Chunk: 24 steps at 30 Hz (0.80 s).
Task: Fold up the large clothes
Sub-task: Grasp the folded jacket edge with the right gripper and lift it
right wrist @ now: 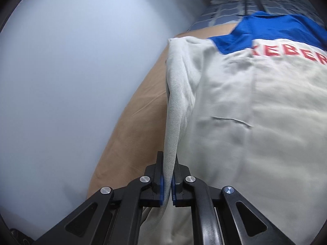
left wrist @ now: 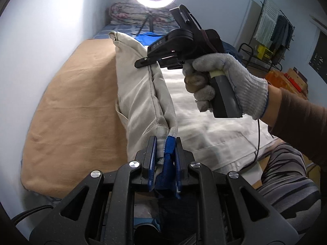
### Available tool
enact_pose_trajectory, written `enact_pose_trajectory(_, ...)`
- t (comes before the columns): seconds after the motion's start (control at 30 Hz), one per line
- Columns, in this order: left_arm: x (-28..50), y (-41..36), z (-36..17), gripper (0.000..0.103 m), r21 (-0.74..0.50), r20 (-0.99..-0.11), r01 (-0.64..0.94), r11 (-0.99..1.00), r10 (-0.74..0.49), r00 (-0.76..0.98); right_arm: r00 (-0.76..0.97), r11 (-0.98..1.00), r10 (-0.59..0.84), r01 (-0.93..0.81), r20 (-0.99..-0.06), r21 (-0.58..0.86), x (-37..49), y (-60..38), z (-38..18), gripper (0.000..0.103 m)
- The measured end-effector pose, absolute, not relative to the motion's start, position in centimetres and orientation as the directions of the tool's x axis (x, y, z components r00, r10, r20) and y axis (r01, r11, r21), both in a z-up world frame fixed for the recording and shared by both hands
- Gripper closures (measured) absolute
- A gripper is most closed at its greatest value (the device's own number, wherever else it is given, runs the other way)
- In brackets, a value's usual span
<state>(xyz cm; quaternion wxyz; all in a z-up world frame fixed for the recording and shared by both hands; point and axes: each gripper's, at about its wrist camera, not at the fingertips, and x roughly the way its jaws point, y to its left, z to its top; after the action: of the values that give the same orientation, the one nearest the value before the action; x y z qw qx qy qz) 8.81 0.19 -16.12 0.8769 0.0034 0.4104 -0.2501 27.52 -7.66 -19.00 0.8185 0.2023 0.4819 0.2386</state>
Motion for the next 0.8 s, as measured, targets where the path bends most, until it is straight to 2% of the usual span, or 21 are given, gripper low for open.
enact_pose_trajectory(0.17, 8.8, -0.8, -15.7, 0.086, -0.259, -0.719, 0.478, 0.839, -0.498, 0.484, 0.441, 0.8, 0.575, -0.128, -0.689, 0.586, 27.2, -10.5, -19.6, 0.1)
enact_pose_trajectory(0.3, 8.6, 1.0, -14.7, 0.086, -0.346, -0.691, 0.487, 0.802, -0.569, 0.446, 0.431, 0.828, 0.527, -0.068, -0.733, 0.556, 26.4, -12.9, -21.8, 0.1)
enact_pose_trajectory(0.6, 10.0, 4.7, -15.2, 0.086, -0.287, -0.72, 0.431, 0.856, -0.489, 0.492, 0.381, 0.889, 0.436, -0.043, -0.815, 0.456, 26.2, -14.7, -23.9, 0.098)
enact_pose_trajectory(0.67, 10.7, 4.1, -16.0, 0.086, -0.277, -0.729, 0.438, 0.855, -0.484, 0.483, 0.366, 0.89, 0.44, -0.055, -0.82, 0.453, 26.2, -14.5, -23.7, 0.091)
enact_pose_trajectory(0.7, 11.2, 3.5, -16.5, 0.086, -0.275, -0.734, 0.447, 0.851, -0.487, 0.474, 0.36, 0.898, 0.428, -0.069, -0.829, 0.434, 26.4, -14.3, -23.6, 0.084)
enact_pose_trajectory(0.73, 11.5, 3.1, -17.0, 0.086, -0.274, -0.737, 0.455, 0.847, -0.489, 0.467, 0.36, 0.903, 0.423, -0.088, -0.831, 0.421, 26.0, -13.9, -22.6, 0.071)
enact_pose_trajectory(0.77, 12.0, 2.7, -17.3, 0.086, -0.276, -0.736, 0.464, 0.842, -0.495, 0.462, 0.37, 0.913, 0.405, -0.115, -0.836, 0.391, 25.8, -13.7, -21.9, 0.063)
enact_pose_trajectory(0.8, 12.6, 2.3, -17.6, 0.086, -0.281, -0.735, 0.474, 0.834, -0.505, 0.453, 0.381, 0.922, 0.385, -0.132, -0.841, 0.363, 25.9, -13.6, -21.5, 0.061)
